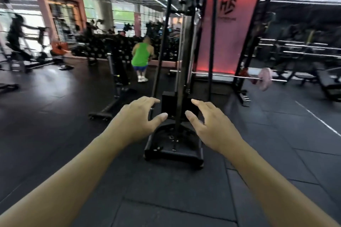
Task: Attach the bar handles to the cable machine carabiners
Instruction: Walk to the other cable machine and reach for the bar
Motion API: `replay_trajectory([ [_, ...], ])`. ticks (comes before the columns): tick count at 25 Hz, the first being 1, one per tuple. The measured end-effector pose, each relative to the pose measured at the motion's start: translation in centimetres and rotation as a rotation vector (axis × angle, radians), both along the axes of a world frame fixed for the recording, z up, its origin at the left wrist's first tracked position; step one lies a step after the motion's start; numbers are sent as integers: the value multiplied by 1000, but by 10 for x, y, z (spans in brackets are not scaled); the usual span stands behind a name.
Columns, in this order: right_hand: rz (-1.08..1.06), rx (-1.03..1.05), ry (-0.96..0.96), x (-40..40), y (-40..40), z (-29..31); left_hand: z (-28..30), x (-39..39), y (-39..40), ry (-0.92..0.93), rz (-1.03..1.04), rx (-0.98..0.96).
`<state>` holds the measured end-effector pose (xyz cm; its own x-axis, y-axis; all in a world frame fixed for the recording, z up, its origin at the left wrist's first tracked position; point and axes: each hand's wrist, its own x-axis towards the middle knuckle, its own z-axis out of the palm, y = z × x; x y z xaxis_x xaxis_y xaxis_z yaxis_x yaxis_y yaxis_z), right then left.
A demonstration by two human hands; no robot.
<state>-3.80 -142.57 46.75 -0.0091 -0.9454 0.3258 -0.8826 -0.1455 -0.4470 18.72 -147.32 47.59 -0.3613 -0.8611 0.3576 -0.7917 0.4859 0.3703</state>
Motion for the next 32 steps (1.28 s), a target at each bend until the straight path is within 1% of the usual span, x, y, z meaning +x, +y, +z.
replay_trajectory([
  [2,-99,-3,11,-34,-26,-4,-5,-39,-52,1,-107,-27],
  [4,-218,23,-2,-68,-47,-7,-8,-82,-100,-14,-232,-15],
  [7,-402,65,-17,-121,-66,-18,-19,-154,-162,-94,-428,27],
  [11,-635,112,-63,-196,-78,-46,-48,-265,-219,-192,-683,105],
  [15,-764,143,-74,-282,-107,-77,-83,-380,-272,-239,-828,135],
  [18,-796,154,-112,-356,-142,-104,-111,-460,-312,-269,-856,172],
  [21,-812,226,-157,-428,-184,-137,-142,-535,-356,-303,-852,218],
  [26,-826,353,-257,-527,-266,-203,-205,-635,-445,-334,-825,344],
  [28,-848,411,-289,-564,-302,-233,-240,-671,-485,-327,-809,390],
  [32,-892,465,-331,-650,-387,-330,-345,-767,-572,-366,-826,501],
])
